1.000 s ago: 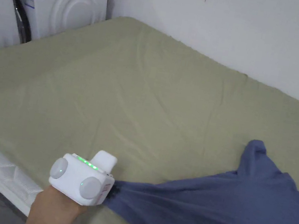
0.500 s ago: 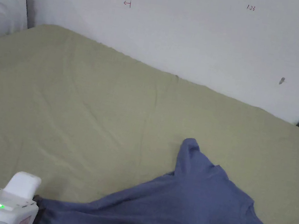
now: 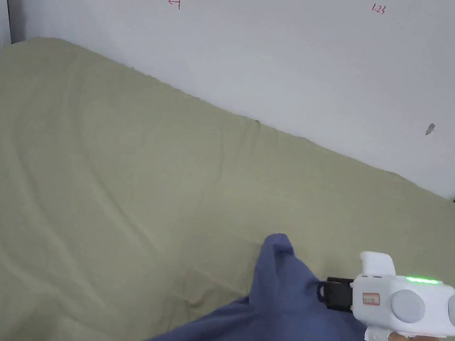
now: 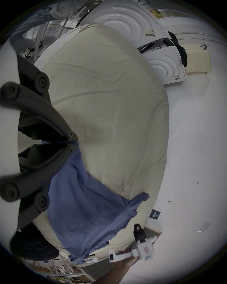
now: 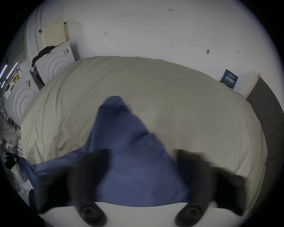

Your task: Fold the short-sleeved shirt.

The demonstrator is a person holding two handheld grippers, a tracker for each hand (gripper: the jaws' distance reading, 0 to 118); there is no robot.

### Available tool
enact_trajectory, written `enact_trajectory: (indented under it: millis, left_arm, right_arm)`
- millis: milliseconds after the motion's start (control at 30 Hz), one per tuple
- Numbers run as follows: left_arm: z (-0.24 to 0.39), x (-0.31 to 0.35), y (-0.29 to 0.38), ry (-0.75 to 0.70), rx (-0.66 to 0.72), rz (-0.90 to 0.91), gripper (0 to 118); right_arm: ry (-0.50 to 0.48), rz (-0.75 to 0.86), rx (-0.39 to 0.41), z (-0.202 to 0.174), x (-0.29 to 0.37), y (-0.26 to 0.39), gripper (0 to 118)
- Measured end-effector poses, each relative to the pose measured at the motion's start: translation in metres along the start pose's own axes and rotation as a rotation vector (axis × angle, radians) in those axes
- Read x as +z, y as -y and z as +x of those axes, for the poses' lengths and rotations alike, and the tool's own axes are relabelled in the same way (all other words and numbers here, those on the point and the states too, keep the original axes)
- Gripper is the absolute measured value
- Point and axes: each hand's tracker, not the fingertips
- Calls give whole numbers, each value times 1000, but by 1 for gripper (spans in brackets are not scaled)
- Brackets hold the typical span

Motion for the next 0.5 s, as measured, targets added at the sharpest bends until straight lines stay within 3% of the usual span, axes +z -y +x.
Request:
enact_trajectory:
  millis: [33,133,267,300,333,367,433,500]
  left_arm:
    - [1,2,-2,0,2,4,0]
    - [0,5,-9,10,15,-3,0]
    - [1,3,-14,3,18,-4,0]
    - [1,2,-16,2,19,-2,0]
    - [1,2,-18,2,19,-2,0]
    - [2,3,-19,-2,17,-1,0]
    - [1,3,-21,-4,20,4,0]
    - [0,2,-25,4,27,13,0]
  right_arm:
    - [-2,-25,9,4,-14,-7,118]
    - [48,-62,39,10,-38,-20,118]
    - [45,-135,39,15,-57,-20,117]
    - [39,-171,45,14,-58,-17,99]
    - [23,-163,44,17,-58,-12,31]
    - [32,-151,47,15,-54,-9,2]
    - [35,-143,40,15,-43,-1,1]
    - [-84,-160,-36,20,-29,5,1]
